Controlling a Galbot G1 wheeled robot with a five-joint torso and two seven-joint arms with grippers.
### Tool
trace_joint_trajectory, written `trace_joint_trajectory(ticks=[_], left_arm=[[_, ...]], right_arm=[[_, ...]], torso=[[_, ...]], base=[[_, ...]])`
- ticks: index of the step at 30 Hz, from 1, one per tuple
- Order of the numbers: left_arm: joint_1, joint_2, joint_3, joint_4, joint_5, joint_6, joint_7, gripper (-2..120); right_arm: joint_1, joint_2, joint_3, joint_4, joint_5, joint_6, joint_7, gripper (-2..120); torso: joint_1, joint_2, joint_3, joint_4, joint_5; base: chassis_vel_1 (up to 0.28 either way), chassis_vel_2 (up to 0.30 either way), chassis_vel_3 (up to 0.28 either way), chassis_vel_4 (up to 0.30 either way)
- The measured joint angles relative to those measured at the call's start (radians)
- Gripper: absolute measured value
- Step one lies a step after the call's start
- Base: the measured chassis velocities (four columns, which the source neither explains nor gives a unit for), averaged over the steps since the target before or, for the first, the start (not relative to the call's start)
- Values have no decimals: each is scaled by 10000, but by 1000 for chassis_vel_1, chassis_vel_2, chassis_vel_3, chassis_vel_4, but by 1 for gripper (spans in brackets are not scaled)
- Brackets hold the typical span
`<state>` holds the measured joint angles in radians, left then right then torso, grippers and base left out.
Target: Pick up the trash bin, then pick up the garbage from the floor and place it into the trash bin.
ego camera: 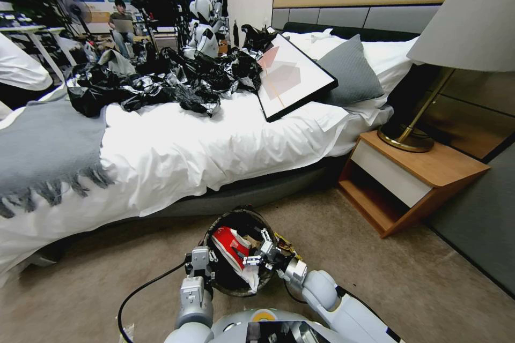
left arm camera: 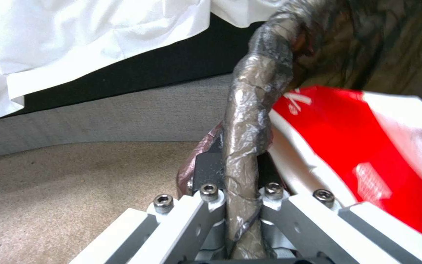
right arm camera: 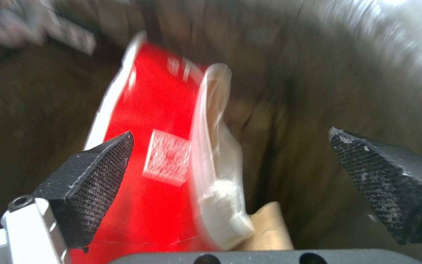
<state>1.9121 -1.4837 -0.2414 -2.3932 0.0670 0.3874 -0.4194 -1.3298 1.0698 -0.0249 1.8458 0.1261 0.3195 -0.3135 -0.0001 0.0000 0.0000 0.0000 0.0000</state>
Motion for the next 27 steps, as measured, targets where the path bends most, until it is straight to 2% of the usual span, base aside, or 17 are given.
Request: trace_joint_trajectory(ticks=[4,10,14,17,22,27], left_arm=[[-72,-29,-24,104,-54,13,-1,0],[-76,-20,-85,127,-119,12,-8,0],[-106,-19,-184,88,-318,11,-67,0],[-142,-41,-254,69,-396,18,-85,0],[-202,-72,-260,68,-447,26,-96,0],[-215,-41,-242,70,-449,29,-99,0]], right_arm=[[-244,-15,384,764,-326,245,247,100],[-506,273,1009,1843,-652,320,1272,100],[-1102,817,1849,3009,-1358,-596,3467,100],[-1571,1125,2389,3428,-1349,-714,3960,100],[-2410,1632,3575,3682,-1299,-594,4305,100],[-2776,1751,4081,3546,-1205,-347,4310,100]], torso=[[0,0,0,-1,-1],[0,-1,0,2,0],[1,0,0,-1,0],[0,0,0,0,-1],[1,-1,0,-3,0],[0,0,0,0,0]], base=[[0,0,0,0],[0,0,0,0],[0,0,0,0],[0,0,0,0],[0,0,0,0],[0,0,0,0]])
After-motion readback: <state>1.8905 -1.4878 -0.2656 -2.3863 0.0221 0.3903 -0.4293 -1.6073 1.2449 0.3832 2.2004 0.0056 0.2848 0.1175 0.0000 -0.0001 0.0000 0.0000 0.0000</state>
